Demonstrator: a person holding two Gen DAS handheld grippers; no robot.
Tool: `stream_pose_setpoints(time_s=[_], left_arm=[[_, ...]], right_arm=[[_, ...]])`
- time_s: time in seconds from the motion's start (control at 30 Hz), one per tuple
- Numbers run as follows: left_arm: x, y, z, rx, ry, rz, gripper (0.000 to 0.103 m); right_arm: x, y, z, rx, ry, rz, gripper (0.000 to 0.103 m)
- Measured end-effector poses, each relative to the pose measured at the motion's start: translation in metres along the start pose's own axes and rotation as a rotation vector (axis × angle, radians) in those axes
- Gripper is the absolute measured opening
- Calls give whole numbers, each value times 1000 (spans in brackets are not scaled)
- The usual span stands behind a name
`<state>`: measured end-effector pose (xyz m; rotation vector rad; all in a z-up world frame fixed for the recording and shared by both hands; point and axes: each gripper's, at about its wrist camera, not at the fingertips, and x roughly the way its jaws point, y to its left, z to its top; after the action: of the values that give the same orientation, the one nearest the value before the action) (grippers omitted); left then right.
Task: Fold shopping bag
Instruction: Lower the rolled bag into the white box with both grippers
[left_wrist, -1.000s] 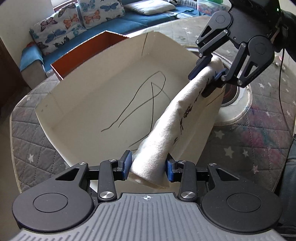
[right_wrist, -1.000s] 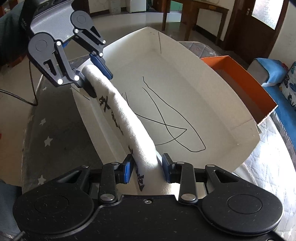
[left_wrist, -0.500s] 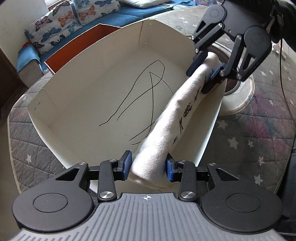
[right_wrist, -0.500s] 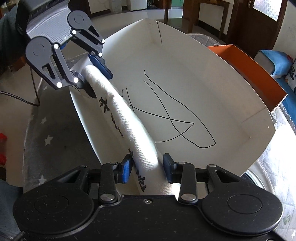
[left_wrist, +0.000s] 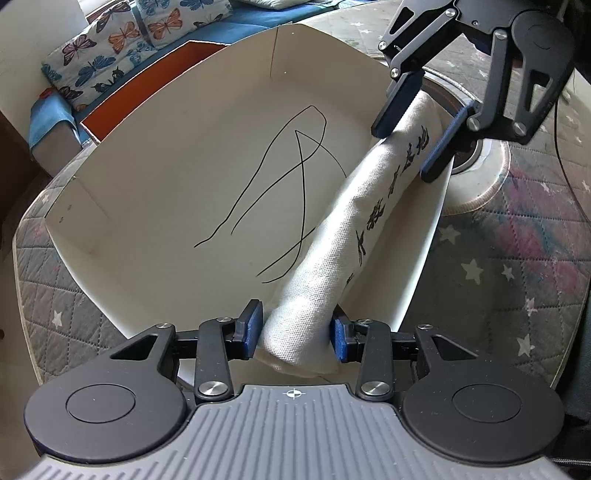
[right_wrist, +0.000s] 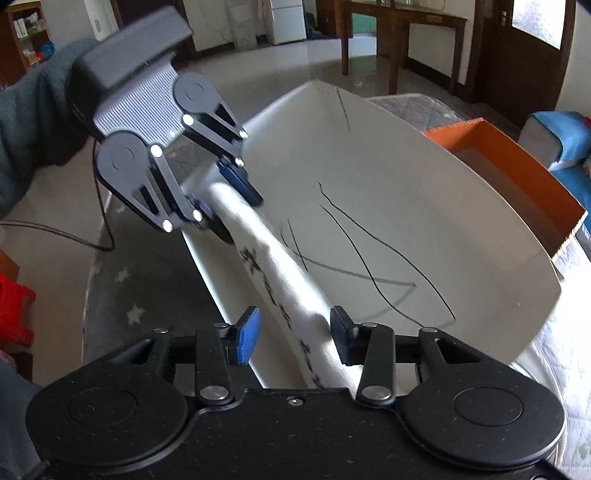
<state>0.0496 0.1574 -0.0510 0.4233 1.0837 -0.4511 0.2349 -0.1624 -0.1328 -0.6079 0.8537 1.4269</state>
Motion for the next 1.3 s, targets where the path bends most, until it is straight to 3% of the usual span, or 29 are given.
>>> stream_pose_setpoints(time_s=[0.6,1.3], left_arm=[[53,-20,-6,-9,-15,-8,48],[134,-63,6,-46,-100,-47,45]], right_arm=[[6,7,-2,-15,-7,-19,47],[8,12,-3,-39,-1,-15,47]])
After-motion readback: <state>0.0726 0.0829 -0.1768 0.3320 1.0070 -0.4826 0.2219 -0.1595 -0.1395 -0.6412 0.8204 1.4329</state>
